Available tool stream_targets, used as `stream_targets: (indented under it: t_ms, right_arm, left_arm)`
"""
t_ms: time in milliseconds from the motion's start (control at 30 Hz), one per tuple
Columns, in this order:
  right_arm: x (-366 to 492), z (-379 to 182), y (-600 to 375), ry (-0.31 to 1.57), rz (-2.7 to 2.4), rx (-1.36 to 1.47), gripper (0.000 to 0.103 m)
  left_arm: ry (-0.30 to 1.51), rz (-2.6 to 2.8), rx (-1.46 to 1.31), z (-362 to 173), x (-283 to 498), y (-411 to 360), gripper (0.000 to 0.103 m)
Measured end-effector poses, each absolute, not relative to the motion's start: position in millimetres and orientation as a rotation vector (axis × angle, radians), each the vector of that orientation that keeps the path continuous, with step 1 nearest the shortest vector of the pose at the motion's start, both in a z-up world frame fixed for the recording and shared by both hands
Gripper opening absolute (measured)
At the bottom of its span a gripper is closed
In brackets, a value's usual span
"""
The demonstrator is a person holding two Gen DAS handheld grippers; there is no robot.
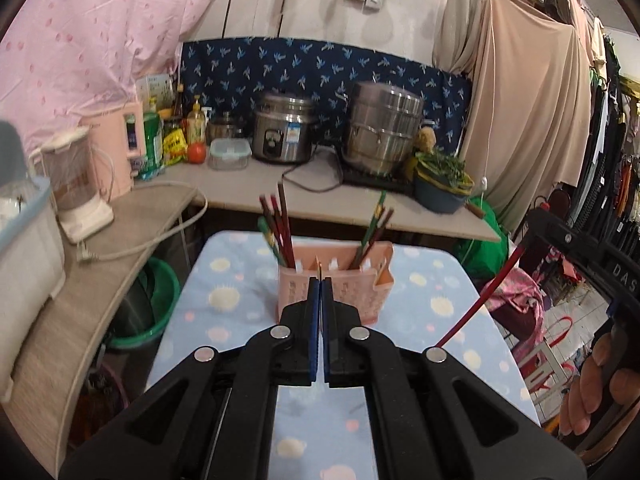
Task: Organize utensils
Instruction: 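Lower the held spoon and chopstick into the pink basket with both tools, then open both tools to release the spoon and chopstick into the basket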
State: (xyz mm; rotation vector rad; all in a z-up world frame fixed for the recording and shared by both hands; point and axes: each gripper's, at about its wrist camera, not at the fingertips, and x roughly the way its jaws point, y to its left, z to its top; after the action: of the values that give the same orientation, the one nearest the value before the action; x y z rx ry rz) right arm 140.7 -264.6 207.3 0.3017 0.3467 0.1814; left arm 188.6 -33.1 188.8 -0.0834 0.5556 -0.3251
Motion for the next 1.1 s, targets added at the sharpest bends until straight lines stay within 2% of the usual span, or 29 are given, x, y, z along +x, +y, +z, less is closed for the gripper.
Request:
stream_targets:
  t_ms: [167,333,567,867,1000,1067,1100]
  right_arm:
    - [193,242,-280,0.279,0.166,0.359,0.007]
    - [243,249,-285,0.248,0.132,0.384,0.007]
    - [304,210,-281,0.319,0.105,0.364,0.007]
    - [334,154,-276,0.464,0.136,0.367,0.007]
    - [334,145,-270,0.494,0.133,0.345,0.014]
    - [331,146,-269,0.499,0.139,0.343,0.019]
    - [330,147,-269,0.498,0.140,0.343,0.025]
  left_arm:
    - [0.492,-0.306,-0.071,215,230,-45,0.001]
    - [0.480,-0.282,-0.054,215,275,-55,0.001]
    - [0.537,-0.261,-0.026,177,321,-65,0.001]
    - [0.620,-0.263,-0.049,136,345,-65,0.001]
    - [0.625,-0.253,-0.057,131,346,-64,0.002]
    - [0.624,-0.245,-0.056,131,343,-63,0.008]
    - [0.620,-0.237,-0.056,132,341,-61,0.019]
